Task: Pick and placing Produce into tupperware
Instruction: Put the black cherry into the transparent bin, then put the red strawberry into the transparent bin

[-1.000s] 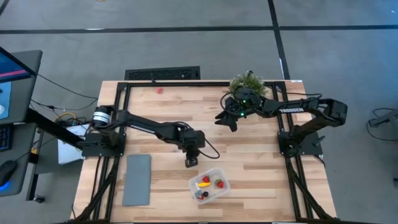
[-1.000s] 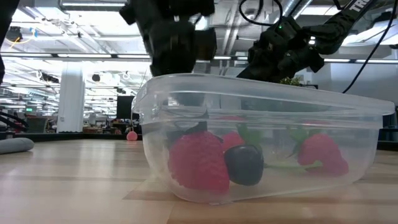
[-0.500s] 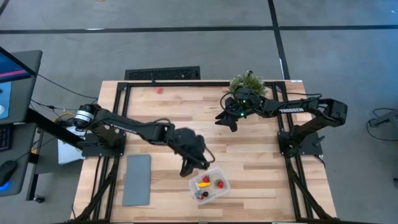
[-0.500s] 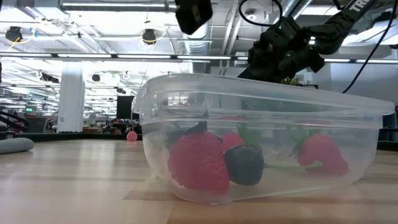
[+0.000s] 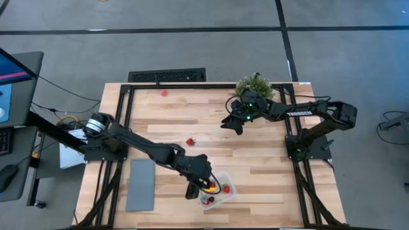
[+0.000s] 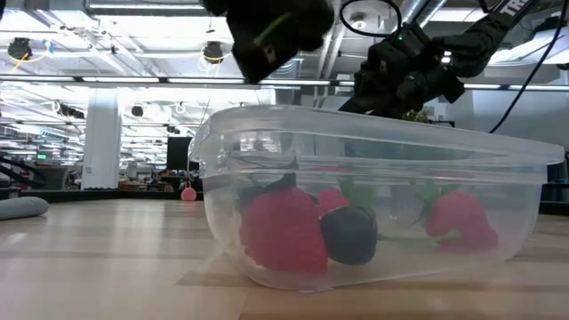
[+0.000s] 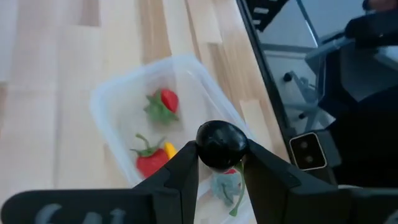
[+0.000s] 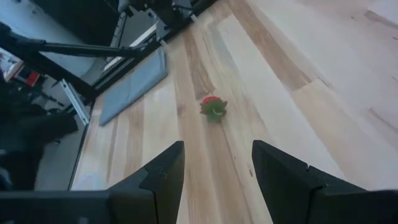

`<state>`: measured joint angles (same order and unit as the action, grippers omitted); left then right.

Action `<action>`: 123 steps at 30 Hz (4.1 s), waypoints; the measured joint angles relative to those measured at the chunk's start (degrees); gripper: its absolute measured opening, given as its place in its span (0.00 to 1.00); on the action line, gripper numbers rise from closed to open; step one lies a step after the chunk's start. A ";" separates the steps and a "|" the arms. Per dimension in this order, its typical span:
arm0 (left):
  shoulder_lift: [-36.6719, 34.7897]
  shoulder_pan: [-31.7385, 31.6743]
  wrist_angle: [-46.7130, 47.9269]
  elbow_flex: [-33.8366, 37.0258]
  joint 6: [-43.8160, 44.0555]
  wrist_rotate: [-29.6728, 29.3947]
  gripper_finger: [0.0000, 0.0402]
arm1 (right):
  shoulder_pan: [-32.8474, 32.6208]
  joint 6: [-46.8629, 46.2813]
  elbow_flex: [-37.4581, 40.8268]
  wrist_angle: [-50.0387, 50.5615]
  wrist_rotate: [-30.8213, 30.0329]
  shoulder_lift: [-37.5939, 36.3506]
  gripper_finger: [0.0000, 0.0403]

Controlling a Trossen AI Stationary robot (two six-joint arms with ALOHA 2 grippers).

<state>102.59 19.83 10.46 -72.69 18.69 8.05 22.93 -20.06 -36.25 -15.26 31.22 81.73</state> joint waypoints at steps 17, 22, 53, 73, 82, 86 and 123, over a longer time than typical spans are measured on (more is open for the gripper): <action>11.82 1.97 2.72 -0.15 5.12 -1.05 0.24 | -5.57 -0.94 0.00 0.08 -4.55 0.02 0.53; 11.74 1.97 3.13 -0.11 5.14 -0.80 0.24 | -5.68 -0.94 0.00 0.01 -4.55 0.02 0.53; 11.69 -1.58 23.58 -10.62 -3.73 -1.74 0.50 | -5.68 -0.50 0.00 0.25 -4.59 0.00 0.53; 10.58 -6.90 51.18 -27.32 -12.25 -14.46 0.51 | -5.68 3.35 0.00 7.64 -4.57 0.02 0.53; 9.36 -16.70 48.82 -22.01 -11.08 -9.16 0.51 | -5.55 8.49 0.02 9.21 -6.87 0.00 0.53; 6.46 -20.19 39.22 -14.64 -10.48 -2.42 0.51 | -4.78 9.64 0.02 8.82 -10.01 0.02 0.53; -7.59 -29.55 15.26 16.72 -14.22 -0.38 0.51 | 2.65 9.47 0.00 2.74 -10.33 0.02 0.53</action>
<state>95.00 -9.72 25.72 -55.96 4.47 7.67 25.58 -10.59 -36.25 -12.51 20.89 81.75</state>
